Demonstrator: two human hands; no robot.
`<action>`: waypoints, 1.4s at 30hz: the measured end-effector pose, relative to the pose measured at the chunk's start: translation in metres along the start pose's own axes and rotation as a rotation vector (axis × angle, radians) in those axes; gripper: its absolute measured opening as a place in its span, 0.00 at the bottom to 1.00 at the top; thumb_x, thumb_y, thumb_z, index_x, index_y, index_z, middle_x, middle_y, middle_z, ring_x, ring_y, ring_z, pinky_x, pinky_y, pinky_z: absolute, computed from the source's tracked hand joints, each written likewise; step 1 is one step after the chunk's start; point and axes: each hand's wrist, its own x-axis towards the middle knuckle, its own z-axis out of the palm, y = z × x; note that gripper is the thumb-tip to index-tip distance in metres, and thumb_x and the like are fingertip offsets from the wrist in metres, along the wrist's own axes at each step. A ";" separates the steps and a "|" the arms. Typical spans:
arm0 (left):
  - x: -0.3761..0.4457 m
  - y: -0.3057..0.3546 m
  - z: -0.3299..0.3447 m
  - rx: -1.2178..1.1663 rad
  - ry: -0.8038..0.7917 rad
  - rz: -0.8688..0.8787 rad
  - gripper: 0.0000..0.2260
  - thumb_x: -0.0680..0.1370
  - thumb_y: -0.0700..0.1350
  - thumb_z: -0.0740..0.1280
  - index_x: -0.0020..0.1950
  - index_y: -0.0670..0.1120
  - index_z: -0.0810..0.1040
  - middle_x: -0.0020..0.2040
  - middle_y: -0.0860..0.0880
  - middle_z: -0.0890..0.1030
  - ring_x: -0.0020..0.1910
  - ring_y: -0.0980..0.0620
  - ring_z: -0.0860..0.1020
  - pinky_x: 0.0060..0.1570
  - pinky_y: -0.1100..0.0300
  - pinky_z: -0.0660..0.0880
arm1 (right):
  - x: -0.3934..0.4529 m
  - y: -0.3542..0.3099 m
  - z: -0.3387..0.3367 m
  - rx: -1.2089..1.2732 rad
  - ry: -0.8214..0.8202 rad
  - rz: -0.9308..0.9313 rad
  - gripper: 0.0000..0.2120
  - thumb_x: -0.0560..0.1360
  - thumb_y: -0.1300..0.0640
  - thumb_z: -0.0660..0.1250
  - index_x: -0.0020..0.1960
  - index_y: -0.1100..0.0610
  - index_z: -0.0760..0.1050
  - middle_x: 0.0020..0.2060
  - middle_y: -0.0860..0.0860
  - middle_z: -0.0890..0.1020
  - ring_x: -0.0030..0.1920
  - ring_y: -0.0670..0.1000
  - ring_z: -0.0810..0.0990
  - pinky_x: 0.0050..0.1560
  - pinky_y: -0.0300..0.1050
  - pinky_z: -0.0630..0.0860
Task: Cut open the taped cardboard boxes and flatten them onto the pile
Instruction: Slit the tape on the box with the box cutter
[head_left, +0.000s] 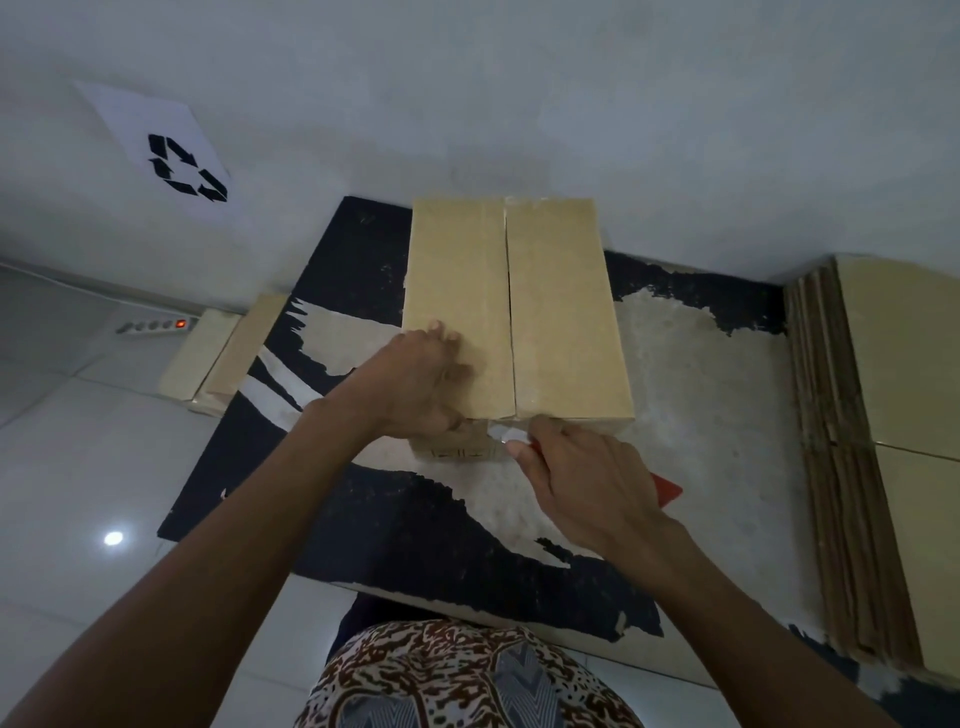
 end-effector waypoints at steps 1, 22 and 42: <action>0.000 0.000 0.000 -0.010 0.004 -0.003 0.37 0.74 0.57 0.71 0.77 0.44 0.64 0.78 0.40 0.61 0.75 0.41 0.63 0.71 0.48 0.65 | 0.001 0.000 -0.001 -0.015 -0.005 -0.003 0.26 0.81 0.37 0.40 0.50 0.49 0.72 0.36 0.46 0.79 0.31 0.47 0.75 0.32 0.44 0.74; -0.001 0.005 -0.003 -0.015 -0.032 -0.059 0.40 0.75 0.59 0.70 0.81 0.46 0.56 0.81 0.43 0.51 0.75 0.42 0.61 0.74 0.52 0.59 | 0.004 0.017 -0.019 -0.080 -0.136 0.082 0.21 0.82 0.38 0.43 0.48 0.48 0.69 0.41 0.47 0.80 0.36 0.50 0.73 0.40 0.47 0.71; 0.005 0.004 0.000 -0.004 -0.028 -0.038 0.39 0.74 0.59 0.72 0.79 0.46 0.60 0.81 0.43 0.54 0.78 0.43 0.57 0.75 0.49 0.59 | 0.009 0.040 -0.053 -0.248 -0.194 0.124 0.22 0.82 0.37 0.45 0.49 0.48 0.71 0.31 0.45 0.67 0.29 0.47 0.66 0.36 0.45 0.66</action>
